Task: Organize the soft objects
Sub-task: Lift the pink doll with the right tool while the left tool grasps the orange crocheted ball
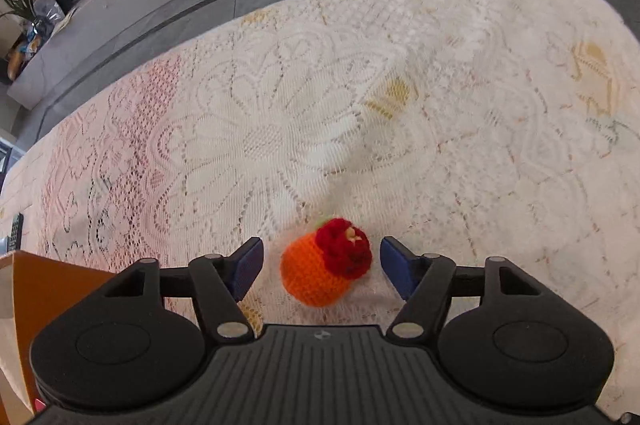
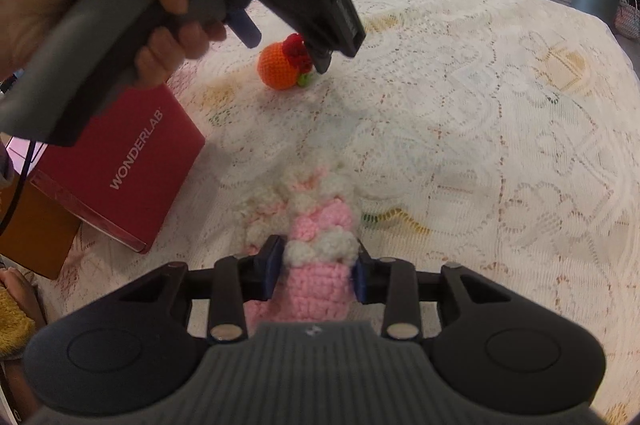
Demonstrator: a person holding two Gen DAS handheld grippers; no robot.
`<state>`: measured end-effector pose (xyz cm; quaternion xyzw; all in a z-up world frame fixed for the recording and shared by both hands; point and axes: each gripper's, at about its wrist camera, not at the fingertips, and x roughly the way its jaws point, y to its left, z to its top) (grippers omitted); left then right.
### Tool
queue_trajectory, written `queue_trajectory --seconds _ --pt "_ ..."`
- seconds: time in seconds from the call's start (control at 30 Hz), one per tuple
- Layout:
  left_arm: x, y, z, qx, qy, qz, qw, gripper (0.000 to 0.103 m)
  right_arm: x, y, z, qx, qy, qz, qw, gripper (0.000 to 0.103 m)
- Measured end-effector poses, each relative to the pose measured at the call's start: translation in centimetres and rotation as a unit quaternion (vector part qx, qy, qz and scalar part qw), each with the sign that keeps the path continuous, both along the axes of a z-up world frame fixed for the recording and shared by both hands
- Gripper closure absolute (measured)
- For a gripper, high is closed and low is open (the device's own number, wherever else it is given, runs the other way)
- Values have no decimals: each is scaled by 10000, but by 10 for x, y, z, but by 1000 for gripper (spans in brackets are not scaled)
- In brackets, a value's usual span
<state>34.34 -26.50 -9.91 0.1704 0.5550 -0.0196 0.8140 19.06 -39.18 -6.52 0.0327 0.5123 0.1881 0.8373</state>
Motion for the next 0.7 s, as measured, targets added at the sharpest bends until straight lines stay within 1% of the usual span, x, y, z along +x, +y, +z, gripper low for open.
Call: queue_trajectory --seconds 0.03,0.07,0.1,0.17,0.23,0.3,0.37,0.43,0.53,0.57,0.63,0.7 --pt "1 1 -2 -56 33 44 10000 38 0 0 0 -1 1 -4 10000 68" --pt "1 2 -4 -69 69 53 9999 41 1 1 0 -5 4 -4 10000 67" --pt "1 1 -6 -15 52 21 10000 48 1 1 0 -13 6 -1 10000 67" --pt "-3 -1 -5 50 -47 -161 9998 50 2 2 0 -27 6 9 10000 67" --pt "-9 -4 -1 7 -153 -365 9992 51 2 3 0 -29 3 19 10000 67" --pt "-17 -5 9 -186 -263 -432 9985 51 2 3 1 -23 -4 45 10000 67" --pt "-32 -2 28 -506 -484 -510 9962 51 2 3 1 -17 -24 81 10000 68" --pt "-55 1 51 -803 -791 -620 9917 51 0 3 3 -10 -56 105 9999 69" --pt "-99 10 81 -1313 -1208 -816 9806 51 -3 3 7 -17 -124 58 9999 70" --pt "-115 17 88 -1485 -1345 -813 9763 51 -4 4 8 -28 -152 57 9999 71" --pt "-143 30 96 -1713 -1578 -763 9695 51 -7 3 10 11 -203 19 9998 72" --pt "-165 38 98 -1864 -1671 -810 9648 51 -10 1 12 21 -256 -52 9997 72"
